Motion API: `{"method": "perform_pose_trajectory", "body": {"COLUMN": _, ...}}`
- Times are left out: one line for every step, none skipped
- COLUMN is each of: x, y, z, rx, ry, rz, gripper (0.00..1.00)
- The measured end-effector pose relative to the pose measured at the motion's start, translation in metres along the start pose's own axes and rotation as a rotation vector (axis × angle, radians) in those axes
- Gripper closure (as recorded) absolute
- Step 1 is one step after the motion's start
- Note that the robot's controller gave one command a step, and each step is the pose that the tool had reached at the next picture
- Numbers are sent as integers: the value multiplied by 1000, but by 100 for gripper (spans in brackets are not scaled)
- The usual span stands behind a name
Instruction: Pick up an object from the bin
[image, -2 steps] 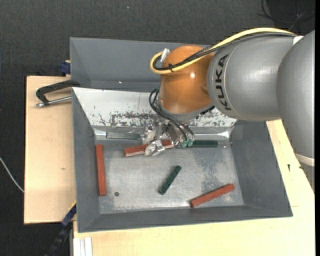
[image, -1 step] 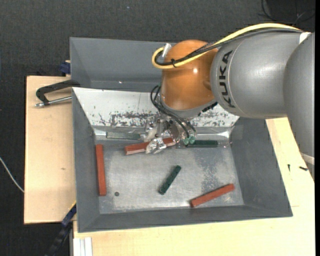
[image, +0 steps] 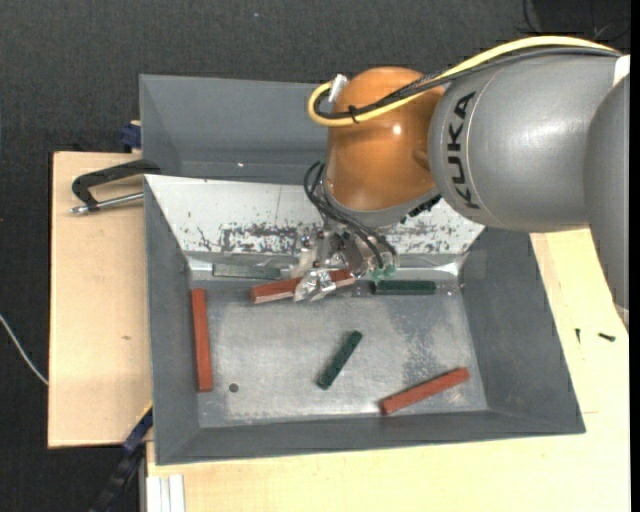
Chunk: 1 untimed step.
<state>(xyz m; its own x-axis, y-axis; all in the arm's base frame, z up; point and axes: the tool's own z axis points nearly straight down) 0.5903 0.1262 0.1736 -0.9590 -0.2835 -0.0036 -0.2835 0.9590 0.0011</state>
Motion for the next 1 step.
{"method": "perform_pose_trajectory", "body": {"x": -1, "y": 0, "z": -17, "rx": 0, "ry": -4, "rz": 0, "gripper": 100}}
